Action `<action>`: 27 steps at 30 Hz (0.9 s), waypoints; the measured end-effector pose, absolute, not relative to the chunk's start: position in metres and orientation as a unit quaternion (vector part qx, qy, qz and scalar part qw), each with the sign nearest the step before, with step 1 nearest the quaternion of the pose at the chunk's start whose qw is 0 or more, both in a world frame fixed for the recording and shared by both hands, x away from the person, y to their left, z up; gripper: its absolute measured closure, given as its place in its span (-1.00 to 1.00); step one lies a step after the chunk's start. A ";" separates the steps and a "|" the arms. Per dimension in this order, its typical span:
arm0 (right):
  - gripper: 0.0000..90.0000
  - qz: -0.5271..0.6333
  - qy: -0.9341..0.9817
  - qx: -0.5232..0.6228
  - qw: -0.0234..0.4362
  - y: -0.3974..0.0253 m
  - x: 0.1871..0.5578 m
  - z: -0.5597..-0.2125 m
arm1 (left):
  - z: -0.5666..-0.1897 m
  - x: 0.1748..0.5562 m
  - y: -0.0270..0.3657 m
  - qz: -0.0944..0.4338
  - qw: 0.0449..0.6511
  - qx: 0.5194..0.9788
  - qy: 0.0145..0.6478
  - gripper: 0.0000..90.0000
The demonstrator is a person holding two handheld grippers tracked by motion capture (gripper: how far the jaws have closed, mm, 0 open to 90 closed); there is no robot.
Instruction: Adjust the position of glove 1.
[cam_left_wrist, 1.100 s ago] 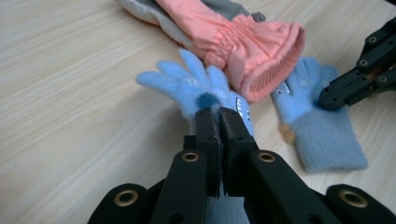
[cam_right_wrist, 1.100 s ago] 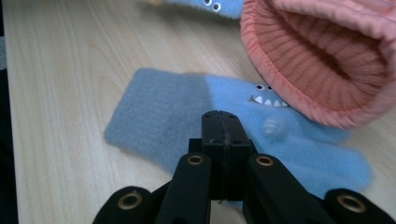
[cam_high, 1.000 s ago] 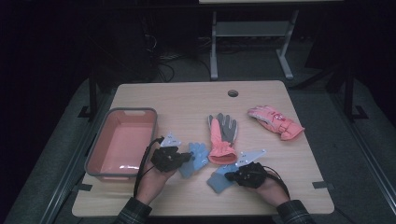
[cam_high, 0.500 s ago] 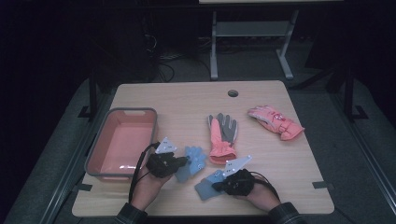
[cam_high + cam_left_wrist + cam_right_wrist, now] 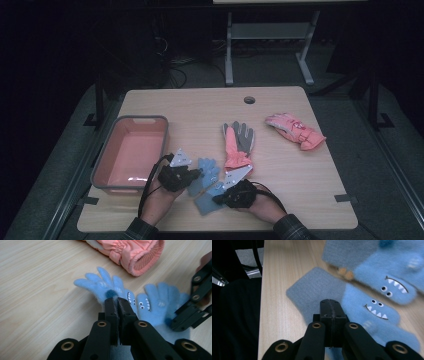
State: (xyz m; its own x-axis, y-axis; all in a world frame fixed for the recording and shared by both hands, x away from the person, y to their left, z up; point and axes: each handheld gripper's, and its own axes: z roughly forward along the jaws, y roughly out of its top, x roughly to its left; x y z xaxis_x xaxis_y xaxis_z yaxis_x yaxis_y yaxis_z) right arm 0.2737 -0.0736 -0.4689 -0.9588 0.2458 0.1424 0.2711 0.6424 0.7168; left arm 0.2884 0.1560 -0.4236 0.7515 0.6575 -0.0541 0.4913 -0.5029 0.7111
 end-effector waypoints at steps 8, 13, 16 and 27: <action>1.00 -0.392 -0.905 -0.162 0.014 -0.103 0.262 -0.463 | -0.424 0.287 0.155 0.114 0.367 0.865 0.321 0.93; 1.00 -0.398 -0.901 -0.171 0.010 -0.118 0.254 -0.457 | -0.425 0.284 0.156 0.114 0.366 0.865 0.323 0.93; 1.00 -0.387 -0.905 -0.176 0.012 -0.124 0.249 -0.459 | -0.427 0.282 0.155 0.111 0.368 0.865 0.323 0.93; 1.00 -0.377 -0.911 -0.166 0.014 -0.111 0.256 -0.469 | -0.429 0.278 0.148 0.112 0.365 0.870 0.312 0.93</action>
State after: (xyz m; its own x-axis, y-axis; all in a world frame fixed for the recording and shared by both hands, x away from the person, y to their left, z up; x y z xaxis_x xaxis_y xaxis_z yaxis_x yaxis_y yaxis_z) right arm 0.2561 -0.1111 -0.4691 -0.9442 0.2925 0.1514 0.3140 0.6609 0.6817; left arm 0.2776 0.1481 -0.4286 0.7801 0.6247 -0.0332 0.4614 -0.5387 0.7049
